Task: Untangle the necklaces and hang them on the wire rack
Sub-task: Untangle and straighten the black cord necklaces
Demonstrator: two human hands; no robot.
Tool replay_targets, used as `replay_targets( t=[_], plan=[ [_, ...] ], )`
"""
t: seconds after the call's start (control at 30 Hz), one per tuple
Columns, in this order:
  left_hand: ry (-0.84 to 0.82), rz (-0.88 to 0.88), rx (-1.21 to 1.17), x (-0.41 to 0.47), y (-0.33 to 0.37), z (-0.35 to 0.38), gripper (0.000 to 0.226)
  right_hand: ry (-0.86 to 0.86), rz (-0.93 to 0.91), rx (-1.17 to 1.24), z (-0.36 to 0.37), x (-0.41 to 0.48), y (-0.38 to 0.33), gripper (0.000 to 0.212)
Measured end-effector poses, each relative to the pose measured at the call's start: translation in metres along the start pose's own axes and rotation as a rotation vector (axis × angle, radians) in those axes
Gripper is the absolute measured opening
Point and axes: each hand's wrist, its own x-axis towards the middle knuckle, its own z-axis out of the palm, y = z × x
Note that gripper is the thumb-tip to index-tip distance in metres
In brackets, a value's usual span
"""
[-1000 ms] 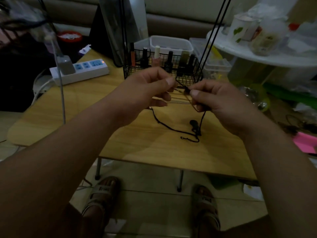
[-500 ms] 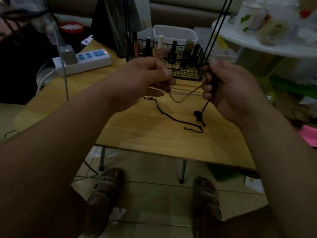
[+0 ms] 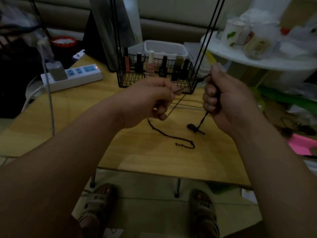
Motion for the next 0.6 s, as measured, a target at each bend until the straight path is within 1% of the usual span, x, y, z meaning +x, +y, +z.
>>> replay_targets(
  t=[0.1, 0.17, 0.27, 0.33, 0.4, 0.47, 0.53, 0.6],
  plan=[
    [0.016, -0.049, -0.121, 0.004, 0.002, -0.002, 0.023, 0.053, 0.104, 0.016, -0.008, 0.001, -0.001, 0.032],
    [0.016, -0.051, -0.175, 0.006, 0.004, -0.003, 0.024, 0.079, 0.173, 0.037, -0.012, 0.001, -0.001, 0.034],
    [0.035, -0.025, -0.181, 0.009, 0.006, -0.005, 0.025, 0.086, 0.219, 0.037, -0.016, 0.003, 0.002, 0.039],
    [0.051, -0.013, -0.183, 0.011, 0.006, -0.003, 0.023, 0.056, 0.223, 0.015, -0.018, 0.003, 0.003, 0.039],
    [0.061, -0.011, -0.103, 0.012, 0.005, 0.000, 0.017, 0.010, 0.221, 0.000, -0.018, 0.002, 0.003, 0.037],
    [0.063, 0.004, 0.075, 0.012, 0.002, 0.004, 0.012, -0.032, 0.218, -0.004, -0.018, 0.000, 0.003, 0.036],
    [0.024, 0.021, 0.206, 0.012, -0.001, 0.010, 0.018, -0.070, 0.211, 0.001, -0.017, -0.003, 0.001, 0.036],
    [-0.041, 0.035, 0.278, 0.010, -0.003, 0.015, 0.028, -0.108, 0.207, 0.007, -0.015, -0.006, 0.000, 0.035]
  ],
)
